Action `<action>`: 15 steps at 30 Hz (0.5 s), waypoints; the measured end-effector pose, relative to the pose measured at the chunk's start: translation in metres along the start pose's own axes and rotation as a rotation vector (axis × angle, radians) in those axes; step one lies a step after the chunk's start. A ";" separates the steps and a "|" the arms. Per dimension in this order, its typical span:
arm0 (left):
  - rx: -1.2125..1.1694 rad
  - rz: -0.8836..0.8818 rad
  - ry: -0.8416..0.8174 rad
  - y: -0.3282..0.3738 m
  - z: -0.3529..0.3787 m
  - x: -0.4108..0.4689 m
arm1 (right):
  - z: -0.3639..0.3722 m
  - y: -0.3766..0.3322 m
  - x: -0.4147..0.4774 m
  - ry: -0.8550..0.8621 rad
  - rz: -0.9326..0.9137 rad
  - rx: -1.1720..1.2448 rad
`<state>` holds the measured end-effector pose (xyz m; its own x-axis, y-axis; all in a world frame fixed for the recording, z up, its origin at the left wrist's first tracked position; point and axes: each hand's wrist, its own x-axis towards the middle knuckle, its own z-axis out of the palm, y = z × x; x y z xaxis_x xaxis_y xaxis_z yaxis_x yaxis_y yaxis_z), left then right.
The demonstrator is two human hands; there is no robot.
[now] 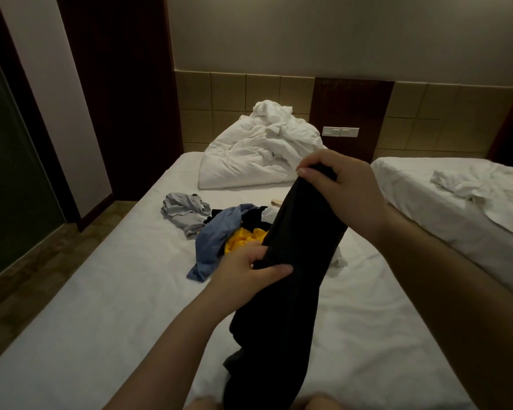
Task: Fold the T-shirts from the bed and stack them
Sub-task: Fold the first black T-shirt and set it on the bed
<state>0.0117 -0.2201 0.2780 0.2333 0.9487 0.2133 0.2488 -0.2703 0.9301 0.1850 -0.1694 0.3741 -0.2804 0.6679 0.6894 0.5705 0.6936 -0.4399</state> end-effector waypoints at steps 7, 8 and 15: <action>-0.035 -0.083 0.125 -0.025 0.013 -0.002 | -0.003 0.010 -0.008 0.049 0.063 -0.013; -0.052 -0.096 0.176 -0.028 0.009 -0.001 | -0.005 0.012 -0.009 0.056 0.085 -0.014; 0.068 0.038 0.354 0.015 -0.064 0.025 | -0.035 0.023 0.000 -0.333 0.277 -0.026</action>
<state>-0.0391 -0.1905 0.3168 -0.0934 0.9324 0.3491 0.3109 -0.3058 0.8999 0.2249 -0.1630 0.3840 -0.3448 0.8815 0.3225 0.6776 0.4715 -0.5644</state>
